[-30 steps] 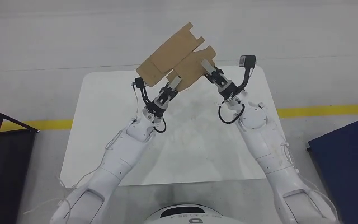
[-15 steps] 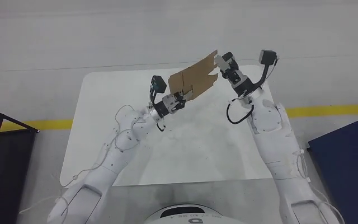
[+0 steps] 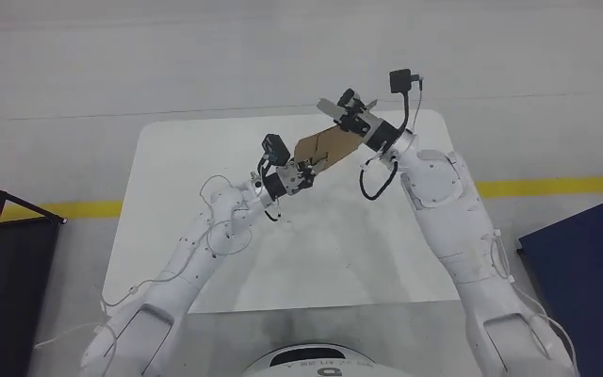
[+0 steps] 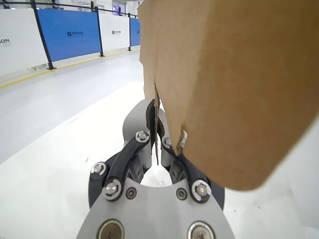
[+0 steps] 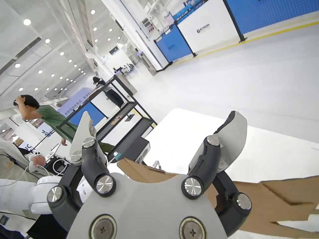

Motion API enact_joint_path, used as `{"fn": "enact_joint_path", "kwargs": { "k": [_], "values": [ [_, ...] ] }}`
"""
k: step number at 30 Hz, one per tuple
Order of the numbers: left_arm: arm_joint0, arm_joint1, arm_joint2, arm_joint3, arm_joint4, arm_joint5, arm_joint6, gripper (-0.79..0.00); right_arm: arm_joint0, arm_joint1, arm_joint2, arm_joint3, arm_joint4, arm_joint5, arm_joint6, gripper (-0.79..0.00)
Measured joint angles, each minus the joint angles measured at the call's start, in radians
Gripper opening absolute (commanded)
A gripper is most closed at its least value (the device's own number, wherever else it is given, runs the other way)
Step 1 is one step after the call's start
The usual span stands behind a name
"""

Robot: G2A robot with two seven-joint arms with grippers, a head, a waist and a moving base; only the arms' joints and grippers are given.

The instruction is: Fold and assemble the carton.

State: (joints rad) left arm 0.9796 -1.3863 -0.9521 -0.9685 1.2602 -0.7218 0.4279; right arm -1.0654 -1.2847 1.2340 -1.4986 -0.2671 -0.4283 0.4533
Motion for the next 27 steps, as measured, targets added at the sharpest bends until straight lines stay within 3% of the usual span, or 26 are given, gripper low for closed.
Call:
{"fn": "enact_joint_path", "kwargs": {
  "k": [7,13,20,27],
  "values": [
    [-0.003,0.001,-0.01,0.008,-0.015,0.006,0.015,-0.785,-0.031,0.009,0.018,-0.026,-0.003,0.004,0.036,0.0],
    [-0.005,-0.013,-0.012,0.027,-0.135,-0.017,0.027,-0.785,-0.072,0.019,0.043,-0.084,-0.029,0.021,0.046,0.0],
    [-0.005,-0.041,-0.01,0.078,-0.419,-0.095,-0.042,-0.785,-0.192,0.023,0.148,-0.195,-0.036,-0.068,-0.238,0.0],
    [0.013,-0.07,0.002,0.079,-0.805,-0.18,-0.183,-0.785,-0.247,0.031,0.168,-0.152,-0.048,0.004,-0.18,0.0]
  ]
}}
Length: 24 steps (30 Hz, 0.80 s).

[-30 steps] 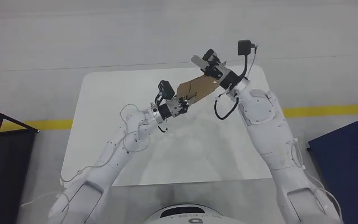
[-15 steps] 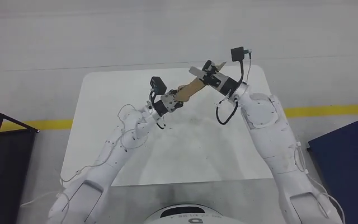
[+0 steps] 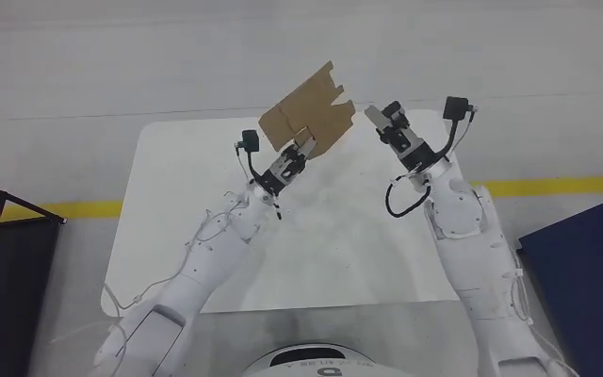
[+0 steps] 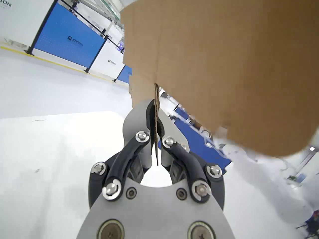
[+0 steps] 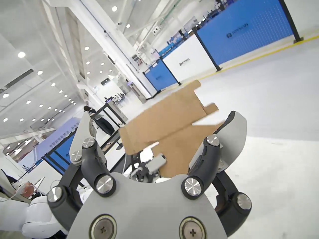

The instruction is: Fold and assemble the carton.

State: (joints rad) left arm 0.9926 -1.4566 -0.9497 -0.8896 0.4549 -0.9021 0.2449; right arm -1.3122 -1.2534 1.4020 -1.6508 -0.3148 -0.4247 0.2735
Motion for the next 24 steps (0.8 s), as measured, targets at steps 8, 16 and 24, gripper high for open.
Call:
{"fn": "enact_joint_path", "kwargs": {
  "k": [8,16,24],
  "values": [
    [0.018,-0.006,0.002,-0.045,-0.343,-0.039,-0.211,-0.785,-0.012,-0.002,-0.048,0.053,0.023,0.024,0.063,0.0],
    [0.047,-0.003,0.008,-0.091,-0.442,-0.049,-0.336,-0.785,0.06,-0.016,-0.122,0.17,0.185,-0.055,0.104,-0.209],
    [0.084,0.001,-0.01,-0.127,-0.434,-0.05,-0.354,-0.785,0.095,-0.022,-0.147,0.234,0.228,-0.077,0.108,-0.785]
  ]
}}
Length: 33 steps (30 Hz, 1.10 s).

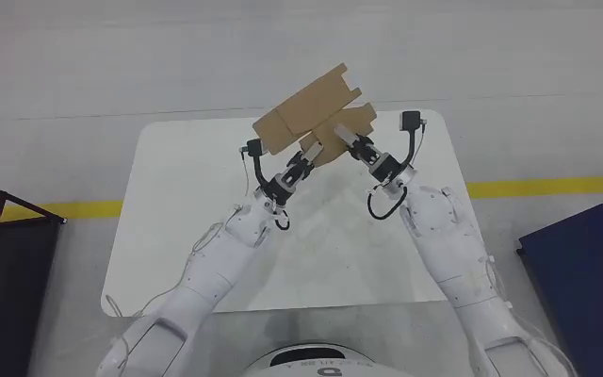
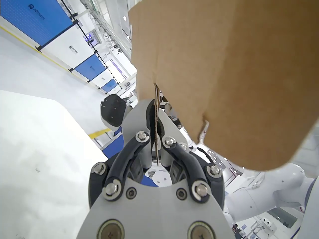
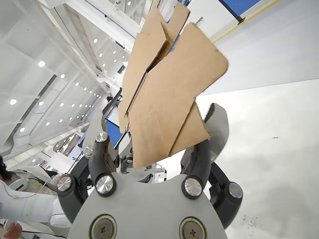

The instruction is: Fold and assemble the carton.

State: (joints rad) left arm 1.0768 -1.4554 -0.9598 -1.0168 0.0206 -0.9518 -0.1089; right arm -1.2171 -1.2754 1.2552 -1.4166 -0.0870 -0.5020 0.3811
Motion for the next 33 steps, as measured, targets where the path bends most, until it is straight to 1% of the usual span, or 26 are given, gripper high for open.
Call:
{"fn": "enact_joint_path", "kwargs": {
  "k": [3,5,8,12,14,15,27,28,29,30,33],
  "values": [
    [0.016,0.002,-0.012,-0.017,0.019,0.006,0.01,-0.785,-0.002,0.0,0.0,0.004,0.016,-0.011,0.005,-0.785],
    [0.025,0.004,-0.019,-0.027,0.03,0.009,0.014,-0.606,-0.005,0.001,0.001,0.006,0.024,-0.014,0.008,-0.785],
    [0.035,0.005,-0.028,-0.039,0.043,0.015,0.019,-0.622,-0.007,0.002,0.003,0.005,0.015,0.001,0.001,-0.785],
    [0.044,0.006,-0.037,-0.056,0.053,0.02,0.022,-0.727,-0.013,0.003,0.009,0.0,0.019,0.0,-0.002,-0.785],
    [0.048,0.007,-0.041,-0.061,0.055,0.022,0.022,-0.739,-0.016,0.004,0.012,-0.002,0.022,-0.002,-0.001,-0.785],
    [0.049,0.007,-0.043,-0.062,0.056,0.023,0.021,-0.785,-0.017,0.004,0.013,-0.003,0.024,-0.002,0.0,-0.785],
    [0.056,0.008,-0.059,-0.073,0.062,0.024,0.006,-0.785,-0.026,0.006,0.018,-0.021,0.047,-0.017,0.006,-0.785],
    [0.056,0.008,-0.06,-0.073,0.063,0.024,0.005,-0.785,-0.026,0.006,0.017,-0.024,0.047,-0.018,0.007,-0.68],
    [0.056,0.008,-0.061,-0.073,0.063,0.023,0.004,-0.785,-0.026,0.006,0.017,-0.025,0.047,-0.019,0.007,-0.262],
    [0.055,0.008,-0.062,-0.072,0.063,0.021,0.003,-0.785,-0.025,0.007,0.017,-0.027,0.048,-0.021,0.007,0.0],
    [0.051,0.009,-0.072,-0.068,0.089,0.02,0.01,-0.785,-0.024,0.007,0.021,-0.027,0.046,-0.02,0.004,0.0]
  ]
}}
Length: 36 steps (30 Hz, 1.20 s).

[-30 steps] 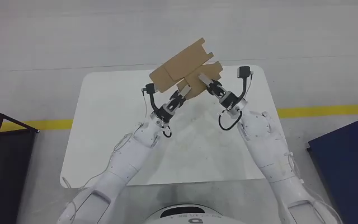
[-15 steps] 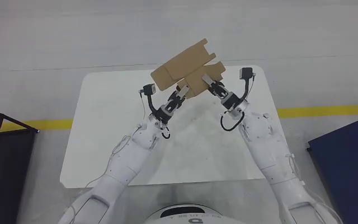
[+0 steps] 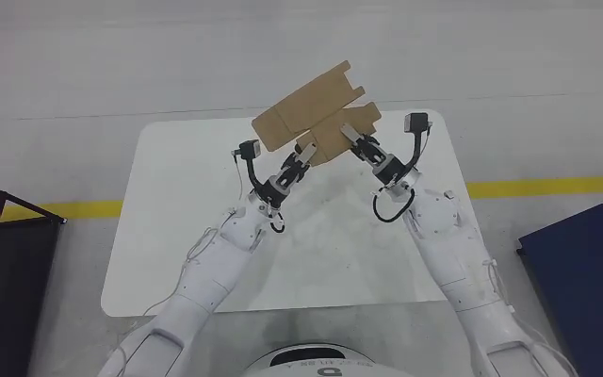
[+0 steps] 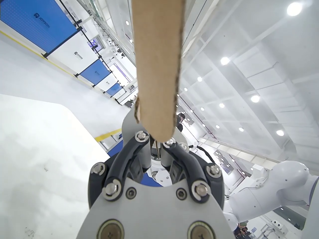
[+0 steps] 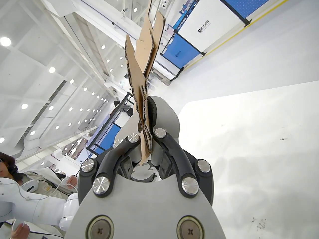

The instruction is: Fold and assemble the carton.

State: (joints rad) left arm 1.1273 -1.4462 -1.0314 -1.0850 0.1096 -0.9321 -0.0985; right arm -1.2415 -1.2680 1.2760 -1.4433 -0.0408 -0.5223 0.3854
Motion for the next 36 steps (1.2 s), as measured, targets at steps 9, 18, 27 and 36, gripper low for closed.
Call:
{"fn": "enact_joint_path", "kwargs": {
  "k": [9,18,27,36],
  "values": [
    [-0.008,0.006,-0.04,-0.03,0.363,0.05,0.136,-0.785,-0.037,0.02,0.126,-0.062,-0.181,0.141,-0.144,0.0],
    [-0.003,0.017,-0.007,-0.045,0.994,0.165,0.406,-0.785,-0.036,0.031,0.096,-0.321,-0.422,0.166,-0.082,0.0],
    [-0.023,0.018,0.014,0.0,1.111,0.173,0.549,-0.785,0.028,0.027,0.038,-0.309,-0.451,0.191,-0.022,0.0],
    [-0.032,0.024,0.005,0.034,1.121,0.17,0.584,-0.785,0.015,0.031,0.051,-0.378,-0.43,0.156,-0.029,0.0]
  ]
}}
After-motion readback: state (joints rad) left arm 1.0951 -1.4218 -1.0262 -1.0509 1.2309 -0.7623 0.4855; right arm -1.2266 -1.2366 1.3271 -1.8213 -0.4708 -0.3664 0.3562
